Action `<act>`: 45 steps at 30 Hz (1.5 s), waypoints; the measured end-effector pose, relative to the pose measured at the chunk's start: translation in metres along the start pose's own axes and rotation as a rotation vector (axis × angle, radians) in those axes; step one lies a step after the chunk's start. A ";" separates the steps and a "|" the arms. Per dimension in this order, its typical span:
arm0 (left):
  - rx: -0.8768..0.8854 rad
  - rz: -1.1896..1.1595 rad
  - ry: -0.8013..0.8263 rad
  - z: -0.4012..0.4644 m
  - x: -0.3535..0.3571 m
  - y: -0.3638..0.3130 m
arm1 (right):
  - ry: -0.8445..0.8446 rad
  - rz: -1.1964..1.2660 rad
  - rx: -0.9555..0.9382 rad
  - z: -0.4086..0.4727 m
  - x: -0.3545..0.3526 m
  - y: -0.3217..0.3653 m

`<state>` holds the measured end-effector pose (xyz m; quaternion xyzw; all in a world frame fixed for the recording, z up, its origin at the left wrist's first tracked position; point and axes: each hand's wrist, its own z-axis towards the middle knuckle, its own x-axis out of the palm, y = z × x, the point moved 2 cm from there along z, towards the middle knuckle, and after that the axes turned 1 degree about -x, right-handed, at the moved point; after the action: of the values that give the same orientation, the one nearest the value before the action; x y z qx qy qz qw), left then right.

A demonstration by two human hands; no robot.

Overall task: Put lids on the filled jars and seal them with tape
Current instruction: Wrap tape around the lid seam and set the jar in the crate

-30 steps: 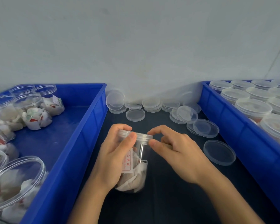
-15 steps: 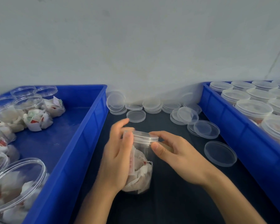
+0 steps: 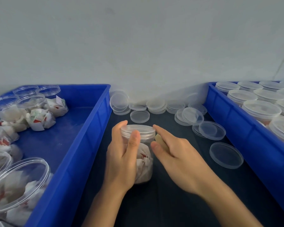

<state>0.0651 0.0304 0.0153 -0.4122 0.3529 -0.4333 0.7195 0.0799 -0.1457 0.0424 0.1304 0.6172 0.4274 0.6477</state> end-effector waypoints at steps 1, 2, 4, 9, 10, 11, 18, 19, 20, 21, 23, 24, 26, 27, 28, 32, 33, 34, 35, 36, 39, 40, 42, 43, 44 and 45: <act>-0.007 -0.001 -0.001 0.000 -0.001 0.000 | -0.005 -0.013 -0.002 0.000 0.000 0.001; -0.010 0.000 0.002 0.001 -0.001 0.000 | -0.009 -0.016 0.001 0.000 -0.001 0.001; 0.000 -0.001 0.009 0.002 -0.002 0.000 | -0.013 -0.007 0.006 0.001 -0.006 0.001; -0.002 -0.038 0.062 0.005 -0.003 0.004 | 0.006 0.042 -0.014 0.001 -0.019 -0.004; -0.010 -0.041 0.071 0.006 -0.003 0.005 | 0.007 0.036 -0.017 0.001 -0.020 -0.005; -0.016 -0.044 0.080 0.006 -0.004 0.005 | 0.005 0.031 -0.018 0.002 -0.020 -0.007; -0.067 -0.066 0.147 0.007 -0.005 0.006 | -0.021 0.033 -0.008 0.002 -0.018 -0.007; -0.069 -0.056 0.165 0.007 -0.005 0.006 | -0.029 0.030 -0.008 0.002 -0.018 -0.007; -0.074 -0.046 0.183 0.007 -0.005 0.005 | -0.038 0.022 -0.012 0.001 -0.017 -0.006; -0.079 -0.030 0.201 0.007 -0.005 0.004 | -0.046 0.010 -0.020 0.001 -0.016 -0.005; -0.063 0.022 0.211 0.007 -0.005 0.002 | -0.065 -0.023 -0.039 0.000 -0.015 -0.003; -0.051 0.049 0.198 0.007 -0.005 0.002 | -0.077 -0.040 -0.044 -0.001 -0.014 -0.002; -0.045 0.077 0.156 0.007 -0.005 0.002 | -0.111 -0.074 -0.045 -0.002 -0.013 0.000; -0.051 0.081 0.132 0.006 -0.005 0.002 | -0.137 -0.095 -0.045 -0.002 -0.013 0.001; -0.058 0.088 0.107 0.005 -0.005 0.001 | -0.163 -0.119 -0.044 -0.002 -0.012 0.001; -0.007 0.193 0.016 0.003 -0.005 -0.001 | -0.164 -0.181 -0.007 0.000 -0.009 -0.001; 0.007 0.225 0.008 0.003 -0.004 -0.002 | -0.140 -0.169 0.018 0.001 -0.008 -0.002; 0.015 0.252 0.008 0.003 -0.003 -0.003 | -0.108 -0.139 0.050 0.002 -0.006 -0.005; 0.019 0.270 0.010 0.003 -0.002 -0.003 | -0.070 -0.087 0.084 0.004 -0.005 -0.007; 0.020 0.281 0.012 0.002 -0.002 -0.003 | -0.034 -0.020 0.116 0.005 -0.004 -0.008; 0.021 0.304 0.011 0.001 -0.003 -0.003 | 0.051 0.174 0.205 0.007 -0.004 -0.009; 0.022 0.314 0.003 0.001 -0.004 -0.003 | 0.087 0.216 0.243 0.006 -0.005 -0.009; 0.027 0.334 -0.015 0.002 -0.007 -0.003 | 0.143 0.232 0.307 0.004 -0.007 -0.010; 0.028 0.343 -0.020 0.002 -0.008 -0.003 | 0.146 0.202 0.322 0.003 -0.008 -0.011; 0.027 0.349 -0.021 0.003 -0.008 -0.003 | 0.136 0.159 0.329 0.003 -0.010 -0.011; 0.022 0.351 -0.019 0.003 -0.009 -0.003 | 0.129 0.112 0.334 0.003 -0.010 -0.011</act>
<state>0.0635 0.0383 0.0205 -0.3406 0.4078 -0.3010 0.7919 0.0880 -0.1588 0.0424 0.2427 0.7115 0.3618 0.5514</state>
